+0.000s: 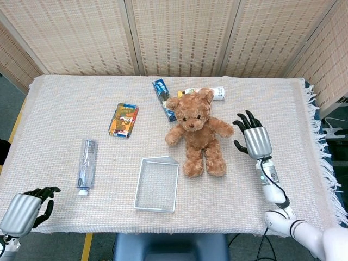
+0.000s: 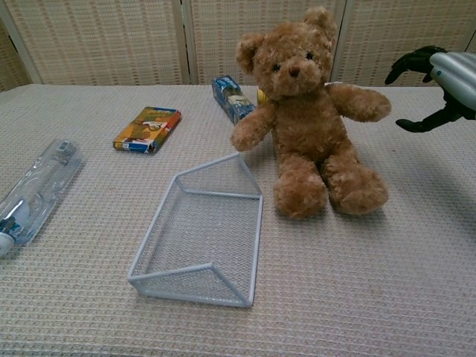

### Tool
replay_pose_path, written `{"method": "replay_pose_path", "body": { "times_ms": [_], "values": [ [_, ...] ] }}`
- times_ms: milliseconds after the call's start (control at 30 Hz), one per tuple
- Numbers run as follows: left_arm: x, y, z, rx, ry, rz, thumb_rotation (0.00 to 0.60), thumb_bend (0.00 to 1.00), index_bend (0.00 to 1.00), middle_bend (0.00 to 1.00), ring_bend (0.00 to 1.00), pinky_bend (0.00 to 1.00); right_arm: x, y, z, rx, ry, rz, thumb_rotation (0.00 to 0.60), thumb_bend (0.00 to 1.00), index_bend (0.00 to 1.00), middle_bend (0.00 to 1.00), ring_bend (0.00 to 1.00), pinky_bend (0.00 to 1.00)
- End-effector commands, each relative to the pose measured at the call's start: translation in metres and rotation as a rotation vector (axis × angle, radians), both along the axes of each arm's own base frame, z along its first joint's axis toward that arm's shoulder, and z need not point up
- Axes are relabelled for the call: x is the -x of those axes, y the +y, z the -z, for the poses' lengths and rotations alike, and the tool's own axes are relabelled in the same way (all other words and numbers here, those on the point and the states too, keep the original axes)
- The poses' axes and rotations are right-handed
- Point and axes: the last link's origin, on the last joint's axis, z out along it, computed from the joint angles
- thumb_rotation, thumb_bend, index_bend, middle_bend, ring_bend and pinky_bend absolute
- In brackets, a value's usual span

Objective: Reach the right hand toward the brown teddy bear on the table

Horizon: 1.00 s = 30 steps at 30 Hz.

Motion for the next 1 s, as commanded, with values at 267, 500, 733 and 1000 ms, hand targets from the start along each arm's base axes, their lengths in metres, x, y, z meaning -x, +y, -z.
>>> {"method": "replay_pose_path", "body": {
  "times_ms": [267, 500, 733, 1000],
  "values": [
    [0.0, -0.002, 0.0, 0.011, 0.001, 0.005, 0.6, 0.59, 0.37, 0.49, 0.54, 0.73, -0.016, -0.024, 0.032, -0.003, -0.015, 0.003, 0.6, 0.16, 0.32, 0.14, 0.04, 0.28],
    [-0.001, -0.002, 0.001, 0.015, -0.002, 0.011, 0.6, 0.59, 0.37, 0.49, 0.54, 0.73, -0.02, -0.031, 0.04, 0.004, -0.024, 0.0, 0.6, 0.16, 0.39, 0.14, 0.04, 0.33],
    [0.0, -0.001, 0.001, 0.021, -0.001, 0.005, 0.6, 0.59, 0.37, 0.49, 0.54, 0.73, -0.021, -0.035, 0.037, 0.047, -0.031, -0.007, 0.6, 0.19, 0.49, 0.14, 0.06, 0.36],
    [-0.001, -0.001, 0.002, 0.022, 0.002, 0.01, 0.6, 0.59, 0.37, 0.49, 0.54, 0.73, -0.024, -0.045, 0.029, 0.093, -0.067, 0.013, 0.6, 0.2, 0.54, 0.16, 0.08, 0.38]
  ]
}}
